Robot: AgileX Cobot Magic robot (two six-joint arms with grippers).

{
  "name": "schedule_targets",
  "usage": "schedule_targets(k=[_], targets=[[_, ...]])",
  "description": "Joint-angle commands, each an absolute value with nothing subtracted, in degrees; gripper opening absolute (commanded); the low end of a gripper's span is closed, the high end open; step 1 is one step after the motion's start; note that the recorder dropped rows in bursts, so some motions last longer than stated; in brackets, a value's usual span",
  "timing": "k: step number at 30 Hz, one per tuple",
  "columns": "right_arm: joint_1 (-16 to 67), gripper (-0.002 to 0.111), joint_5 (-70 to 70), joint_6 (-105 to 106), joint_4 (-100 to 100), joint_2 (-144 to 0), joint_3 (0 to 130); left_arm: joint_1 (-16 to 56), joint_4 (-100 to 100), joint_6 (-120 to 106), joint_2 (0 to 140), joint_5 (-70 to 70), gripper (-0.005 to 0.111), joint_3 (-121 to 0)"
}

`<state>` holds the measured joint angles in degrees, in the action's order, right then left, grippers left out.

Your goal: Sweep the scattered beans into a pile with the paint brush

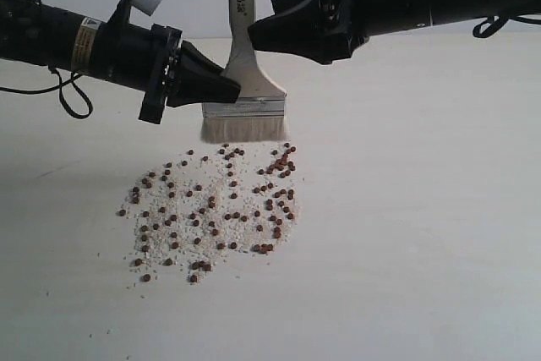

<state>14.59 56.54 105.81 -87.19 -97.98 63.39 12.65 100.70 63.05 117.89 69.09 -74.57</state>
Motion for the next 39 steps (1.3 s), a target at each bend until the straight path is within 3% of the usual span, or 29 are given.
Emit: schedule_targets(k=[1, 10, 39], targets=[[14.6, 0.067, 57.2, 106.3, -88.2, -99.1, 64.0, 13.1, 99.9, 64.6, 117.3, 70.0, 0.0, -74.7], [14.6, 0.066, 58.7, 107.4, -89.5, -100.1, 64.0, 16.6, 99.9, 64.9, 117.3, 70.0, 0.0, -74.7], [14.6, 0.055, 56.9, 105.2, -88.3, -100.1, 64.0, 18.2, 99.9, 66.2, 117.3, 70.0, 0.0, -74.7]])
